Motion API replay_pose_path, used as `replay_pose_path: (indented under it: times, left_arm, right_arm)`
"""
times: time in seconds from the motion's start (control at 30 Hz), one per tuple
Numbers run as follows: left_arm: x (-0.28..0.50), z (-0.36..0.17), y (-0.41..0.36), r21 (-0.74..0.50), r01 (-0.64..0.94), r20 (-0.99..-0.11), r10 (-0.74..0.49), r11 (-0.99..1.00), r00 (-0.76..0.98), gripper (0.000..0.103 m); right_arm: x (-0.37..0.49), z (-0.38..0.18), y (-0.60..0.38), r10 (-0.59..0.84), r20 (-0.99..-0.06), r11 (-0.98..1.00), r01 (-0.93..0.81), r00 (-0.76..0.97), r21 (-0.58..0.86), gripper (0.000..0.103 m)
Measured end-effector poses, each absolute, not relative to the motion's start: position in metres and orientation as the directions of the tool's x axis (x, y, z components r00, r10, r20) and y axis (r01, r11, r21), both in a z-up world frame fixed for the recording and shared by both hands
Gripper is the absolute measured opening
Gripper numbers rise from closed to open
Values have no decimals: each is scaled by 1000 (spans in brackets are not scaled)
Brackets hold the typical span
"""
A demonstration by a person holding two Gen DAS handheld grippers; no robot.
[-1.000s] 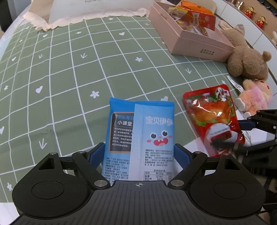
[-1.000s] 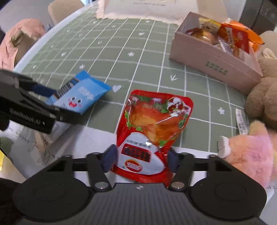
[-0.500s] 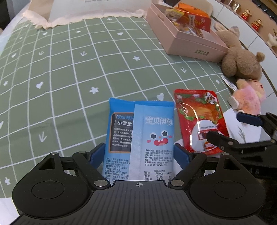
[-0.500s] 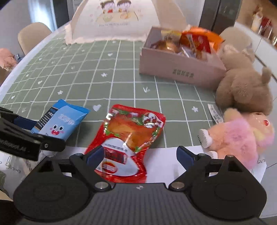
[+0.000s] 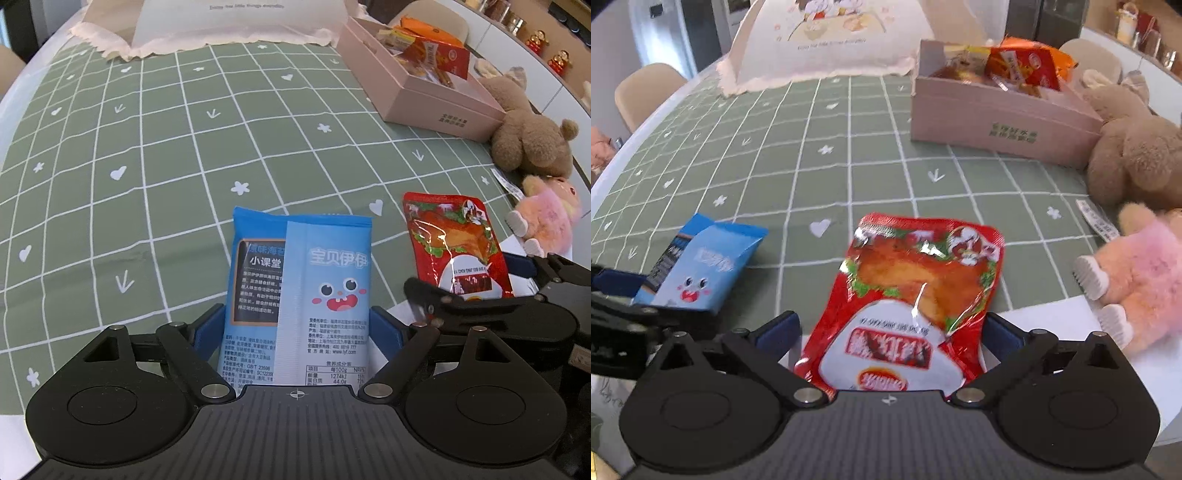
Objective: Organize snacks
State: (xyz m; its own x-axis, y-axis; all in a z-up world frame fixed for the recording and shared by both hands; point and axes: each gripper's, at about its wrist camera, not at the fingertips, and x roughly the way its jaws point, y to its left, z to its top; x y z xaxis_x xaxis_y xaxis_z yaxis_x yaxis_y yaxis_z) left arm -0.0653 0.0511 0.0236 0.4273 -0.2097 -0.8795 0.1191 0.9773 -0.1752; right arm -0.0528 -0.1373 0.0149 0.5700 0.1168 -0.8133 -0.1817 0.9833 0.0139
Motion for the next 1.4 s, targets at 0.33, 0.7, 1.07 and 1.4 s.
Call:
replay_pose_path:
  times: [0.33, 0.7, 1.07, 1.4]
  left_arm:
    - [-66, 22, 50, -175, 127, -875, -213, 976, 435, 89]
    - [-65, 22, 50, -172, 127, -875, -211, 977, 436, 89]
    - [-63, 20, 44, -136, 139, -879, -184, 981, 439, 90]
    - [-61, 19, 42, -119, 118, -884, -159, 986, 439, 90]
  right_arm:
    - [-29, 24, -140, 138, -884, 964, -265, 446, 17, 103]
    - [-57, 35, -155, 47, -815, 934, -314, 577, -169, 102]
    - [-36, 17, -185, 215, -816, 935, -355, 538, 12, 103]
    - [-61, 49, -174, 173, -735, 927, -361, 656, -104, 102]
